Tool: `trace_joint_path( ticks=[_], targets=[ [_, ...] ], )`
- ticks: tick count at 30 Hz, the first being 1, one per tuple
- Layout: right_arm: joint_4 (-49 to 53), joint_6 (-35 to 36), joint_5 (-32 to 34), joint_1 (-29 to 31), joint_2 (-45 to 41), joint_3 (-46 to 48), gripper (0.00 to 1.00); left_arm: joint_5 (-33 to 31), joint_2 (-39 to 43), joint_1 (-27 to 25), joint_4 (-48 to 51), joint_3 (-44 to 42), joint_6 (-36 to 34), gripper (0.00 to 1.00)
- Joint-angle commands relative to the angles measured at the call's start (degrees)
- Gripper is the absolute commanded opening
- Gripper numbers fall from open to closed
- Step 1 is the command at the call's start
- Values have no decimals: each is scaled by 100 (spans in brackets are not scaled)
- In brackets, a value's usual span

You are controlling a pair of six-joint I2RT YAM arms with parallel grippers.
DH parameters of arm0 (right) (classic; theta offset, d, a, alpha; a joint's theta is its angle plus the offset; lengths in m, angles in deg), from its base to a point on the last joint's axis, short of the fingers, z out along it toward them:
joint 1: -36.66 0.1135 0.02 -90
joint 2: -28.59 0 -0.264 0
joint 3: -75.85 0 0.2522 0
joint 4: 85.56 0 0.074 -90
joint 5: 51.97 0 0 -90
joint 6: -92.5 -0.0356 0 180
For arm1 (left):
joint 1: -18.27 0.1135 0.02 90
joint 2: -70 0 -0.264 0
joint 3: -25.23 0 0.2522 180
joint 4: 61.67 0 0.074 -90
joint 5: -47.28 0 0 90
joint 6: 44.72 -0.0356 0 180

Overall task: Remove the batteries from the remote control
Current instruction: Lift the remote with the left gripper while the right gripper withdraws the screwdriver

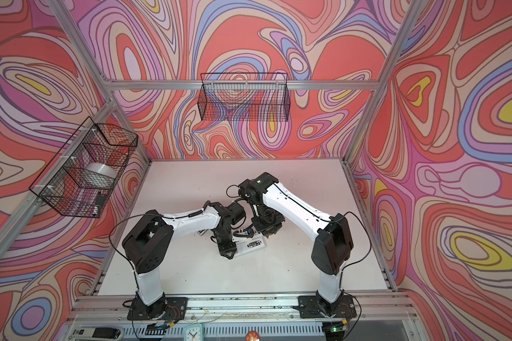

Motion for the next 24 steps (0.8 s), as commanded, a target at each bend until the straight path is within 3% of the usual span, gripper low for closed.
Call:
trace_joint_path(
  ticks=[1,9,18,24],
  targets=[
    [-285,-79,-350,85,-167,-173,0,-1160,-429,168,134,-14,664,18],
    [-990,-256,-1210,-408,-760,771,0,-260,368,154,157,-297,745,43],
    [-1425,-469,-1832,-977,-1211,1682,0,815,174,-15,564,-187,1268,75],
    [-1644,-676,-2001,-1005,-1481,2244,0,1361,258,-364,547,-314,1467,78]
  ],
)
